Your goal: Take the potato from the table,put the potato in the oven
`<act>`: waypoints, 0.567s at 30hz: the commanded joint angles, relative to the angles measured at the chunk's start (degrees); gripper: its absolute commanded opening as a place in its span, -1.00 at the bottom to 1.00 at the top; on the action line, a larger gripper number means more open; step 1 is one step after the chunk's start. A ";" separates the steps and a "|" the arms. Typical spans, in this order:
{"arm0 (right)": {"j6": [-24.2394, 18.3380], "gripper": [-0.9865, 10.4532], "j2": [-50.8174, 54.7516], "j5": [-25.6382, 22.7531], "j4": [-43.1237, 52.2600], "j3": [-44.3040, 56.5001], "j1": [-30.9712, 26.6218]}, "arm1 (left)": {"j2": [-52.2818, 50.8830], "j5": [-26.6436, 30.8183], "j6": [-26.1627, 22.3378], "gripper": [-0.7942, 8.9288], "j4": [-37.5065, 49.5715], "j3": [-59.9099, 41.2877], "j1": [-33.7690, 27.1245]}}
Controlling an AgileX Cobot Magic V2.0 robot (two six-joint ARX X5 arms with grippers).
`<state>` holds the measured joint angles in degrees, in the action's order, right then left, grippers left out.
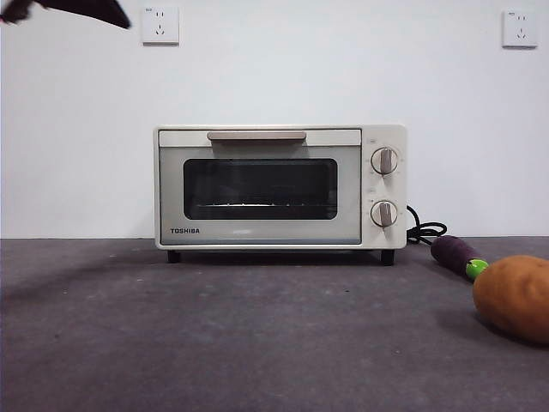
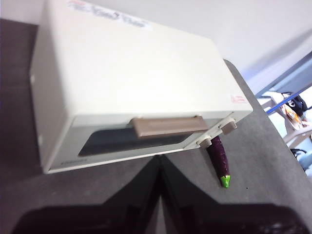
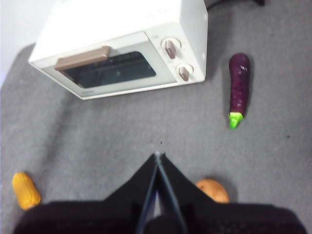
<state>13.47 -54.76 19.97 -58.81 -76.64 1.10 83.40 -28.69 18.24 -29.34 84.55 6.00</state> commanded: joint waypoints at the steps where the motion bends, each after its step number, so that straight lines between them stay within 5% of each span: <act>1: -0.68 -0.83 -2.49 0.22 -0.90 -2.19 0.00 | 4.70 -0.24 -0.83 -0.85 -0.68 3.89 1.60; 17: -5.16 -0.83 -6.36 0.22 -3.39 -3.87 0.00 | 27.43 0.15 -0.31 -0.85 -8.52 27.39 6.91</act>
<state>9.65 -61.21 19.97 -62.39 -80.14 1.10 110.04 -28.51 18.09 -37.80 111.92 12.67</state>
